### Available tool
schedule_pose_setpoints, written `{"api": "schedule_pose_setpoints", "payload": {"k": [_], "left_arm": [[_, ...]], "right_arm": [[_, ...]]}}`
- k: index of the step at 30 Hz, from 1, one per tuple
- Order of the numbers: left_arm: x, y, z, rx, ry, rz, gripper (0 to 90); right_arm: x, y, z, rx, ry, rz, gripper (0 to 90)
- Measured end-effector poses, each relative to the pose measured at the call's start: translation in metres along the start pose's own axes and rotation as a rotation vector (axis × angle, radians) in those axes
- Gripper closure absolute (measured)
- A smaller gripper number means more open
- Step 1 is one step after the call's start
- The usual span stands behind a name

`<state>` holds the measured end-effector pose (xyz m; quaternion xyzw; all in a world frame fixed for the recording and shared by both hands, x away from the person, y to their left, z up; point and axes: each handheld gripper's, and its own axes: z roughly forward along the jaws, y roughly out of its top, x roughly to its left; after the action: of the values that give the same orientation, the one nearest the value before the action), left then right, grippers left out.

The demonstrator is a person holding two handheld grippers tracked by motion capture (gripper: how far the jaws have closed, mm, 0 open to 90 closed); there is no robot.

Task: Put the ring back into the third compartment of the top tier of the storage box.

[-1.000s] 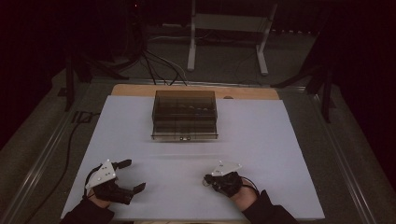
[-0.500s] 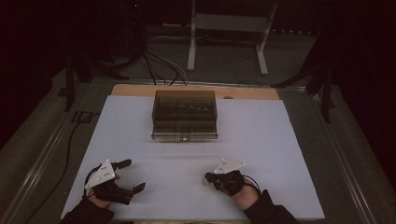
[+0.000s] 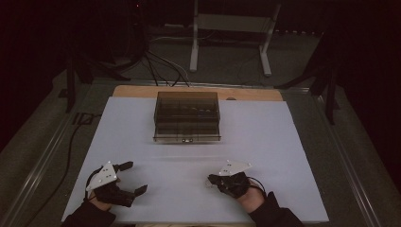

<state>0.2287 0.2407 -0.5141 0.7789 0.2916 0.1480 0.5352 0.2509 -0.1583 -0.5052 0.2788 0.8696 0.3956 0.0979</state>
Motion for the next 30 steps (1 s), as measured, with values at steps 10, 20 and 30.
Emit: {"api": "schedule_pose_setpoints", "payload": {"k": [10, 20, 30], "left_arm": [[0.0, 0.0, 0.0, -0.004, -0.002, 0.0, 0.6], [0.0, 0.0, 0.0, -0.001, -0.001, 0.002, 0.6], [-0.001, 0.0, 0.0, -0.001, -0.003, 0.0, 0.6]], "right_arm": [[0.001, 0.004, -0.009, -0.015, 0.002, -0.011, 86.4], [0.0, 0.008, -0.016, -0.026, -0.001, -0.008, 86.4], [-0.002, 0.01, -0.018, -0.03, 0.002, -0.01, 86.4]]}}
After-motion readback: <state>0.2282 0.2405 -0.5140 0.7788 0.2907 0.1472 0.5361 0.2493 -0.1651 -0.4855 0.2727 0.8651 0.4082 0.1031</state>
